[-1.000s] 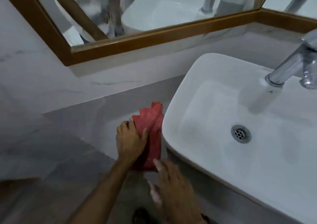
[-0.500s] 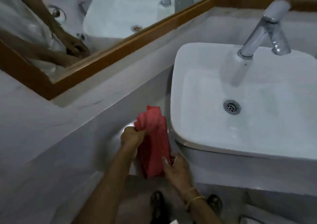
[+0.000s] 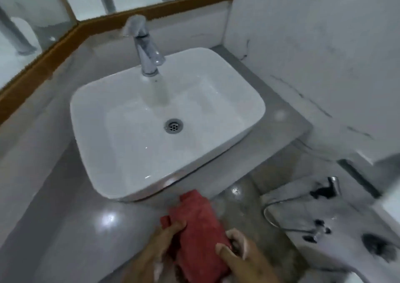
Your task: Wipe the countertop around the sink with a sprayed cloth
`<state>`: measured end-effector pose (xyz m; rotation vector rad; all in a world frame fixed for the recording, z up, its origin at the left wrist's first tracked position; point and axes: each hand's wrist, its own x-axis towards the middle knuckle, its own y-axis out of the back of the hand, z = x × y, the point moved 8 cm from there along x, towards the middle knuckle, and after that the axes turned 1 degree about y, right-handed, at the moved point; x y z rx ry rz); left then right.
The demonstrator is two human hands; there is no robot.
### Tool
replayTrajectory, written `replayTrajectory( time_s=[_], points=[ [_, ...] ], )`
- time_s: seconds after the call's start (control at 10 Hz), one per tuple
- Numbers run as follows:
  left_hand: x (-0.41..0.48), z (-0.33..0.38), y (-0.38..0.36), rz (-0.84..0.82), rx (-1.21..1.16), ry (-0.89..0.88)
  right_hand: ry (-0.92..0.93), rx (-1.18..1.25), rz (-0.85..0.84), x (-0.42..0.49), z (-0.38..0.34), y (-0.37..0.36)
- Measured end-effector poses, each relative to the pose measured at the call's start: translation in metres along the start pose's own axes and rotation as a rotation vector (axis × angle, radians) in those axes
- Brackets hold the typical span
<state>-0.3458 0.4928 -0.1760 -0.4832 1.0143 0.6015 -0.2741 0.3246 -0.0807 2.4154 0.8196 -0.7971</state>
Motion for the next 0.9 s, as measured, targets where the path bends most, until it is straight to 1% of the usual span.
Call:
replayTrajectory(
  time_s=[0.1, 0.2, 0.3, 0.4, 0.5, 0.6, 0.7, 0.8, 0.9],
  points=[
    [-0.005, 0.005, -0.087, -0.117, 0.242, -0.054, -0.064, 0.153, 0.225, -0.027, 0.038, 0.076],
    [-0.017, -0.001, -0.187, -0.271, 0.492, -0.133, -0.125, 0.294, 0.406, -0.061, 0.083, 0.147],
    [-0.036, -0.016, -0.279, -0.392, 0.655, -0.181, -0.148, 0.456, 0.578, -0.095, 0.123, 0.203],
    [-0.071, -0.04, -0.383, -0.515, 0.731, -0.237, -0.138, 0.626, 0.761, -0.137, 0.161, 0.261],
    [-0.111, -0.045, -0.479, -0.636, 0.772, -0.331, -0.049, 0.839, 0.932, -0.165, 0.179, 0.311],
    [-0.134, -0.044, -0.573, -0.681, 0.81, -0.49, 0.096, 0.909, 1.079, -0.178, 0.187, 0.368],
    [-0.125, -0.045, -0.639, -0.618, 0.898, -0.622, 0.133, 0.708, 1.096, -0.159, 0.187, 0.418],
    [-0.091, -0.054, -0.656, -0.415, 1.165, -0.797, -0.046, 0.297, 1.003, -0.116, 0.207, 0.445],
    [-0.081, -0.065, -0.642, -0.326, 1.304, -0.949, -0.139, 0.131, 0.922, -0.089, 0.232, 0.447]
  ],
)
